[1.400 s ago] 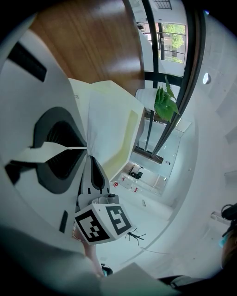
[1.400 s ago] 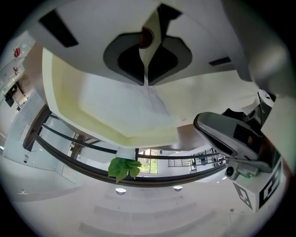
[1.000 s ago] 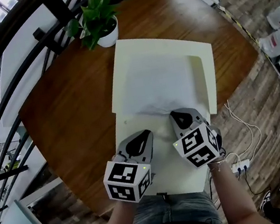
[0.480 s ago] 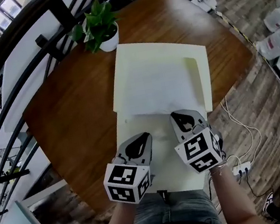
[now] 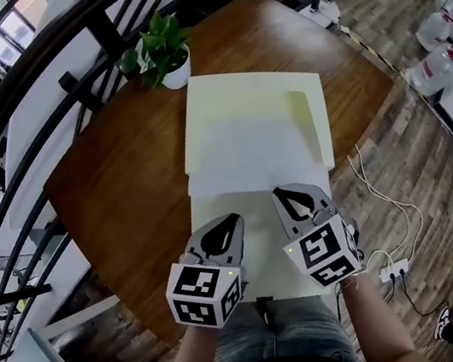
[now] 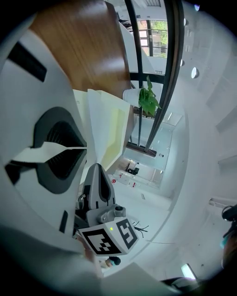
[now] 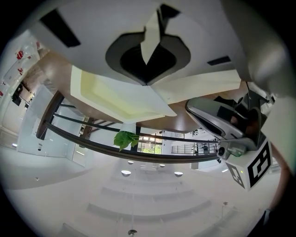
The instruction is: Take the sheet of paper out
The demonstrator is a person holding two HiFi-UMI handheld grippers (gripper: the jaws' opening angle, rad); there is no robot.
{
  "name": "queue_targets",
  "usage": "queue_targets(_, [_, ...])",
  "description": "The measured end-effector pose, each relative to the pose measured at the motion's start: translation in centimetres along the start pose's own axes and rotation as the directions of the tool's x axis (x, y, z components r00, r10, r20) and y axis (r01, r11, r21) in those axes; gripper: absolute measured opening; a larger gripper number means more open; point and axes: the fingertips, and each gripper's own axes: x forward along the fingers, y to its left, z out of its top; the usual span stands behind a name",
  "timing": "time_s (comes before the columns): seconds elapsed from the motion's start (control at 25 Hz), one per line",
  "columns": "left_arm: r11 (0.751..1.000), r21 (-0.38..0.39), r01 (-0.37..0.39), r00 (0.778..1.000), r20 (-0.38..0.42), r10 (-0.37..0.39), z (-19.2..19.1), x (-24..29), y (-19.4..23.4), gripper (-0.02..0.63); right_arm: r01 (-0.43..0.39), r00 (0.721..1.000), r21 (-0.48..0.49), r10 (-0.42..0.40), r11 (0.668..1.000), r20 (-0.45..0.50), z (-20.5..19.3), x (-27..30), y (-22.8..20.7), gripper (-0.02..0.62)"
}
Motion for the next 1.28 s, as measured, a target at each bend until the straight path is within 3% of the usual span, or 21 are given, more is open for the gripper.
queue_targets(0.4, [0.998,0.054,0.026,0.999,0.032,-0.028,0.0,-2.9,-1.0,0.026,0.013,0.999,0.068,-0.016,0.998,0.049,0.8,-4.0,2.6,0.025])
queue_targets(0.72, [0.996,0.077,0.037,0.998,0.052,-0.041,-0.2,-5.0,-1.6,0.026,0.032,0.995,0.067,-0.038,0.997,0.087,1.9,-7.0,4.5,0.025])
queue_targets(1.04, [0.993,0.112,0.045,0.994,0.098,-0.057,1.6,-6.1,-2.0,0.026,0.092,0.982,0.075,-0.103,0.993,0.160,4.6,-10.0,3.3,0.025])
queue_targets(1.28, [0.990,0.136,0.048,0.988,0.142,-0.067,3.9,-6.5,-2.4,0.026,0.112,0.968,0.144,-0.141,0.983,0.207,6.5,-11.4,1.6,0.025])
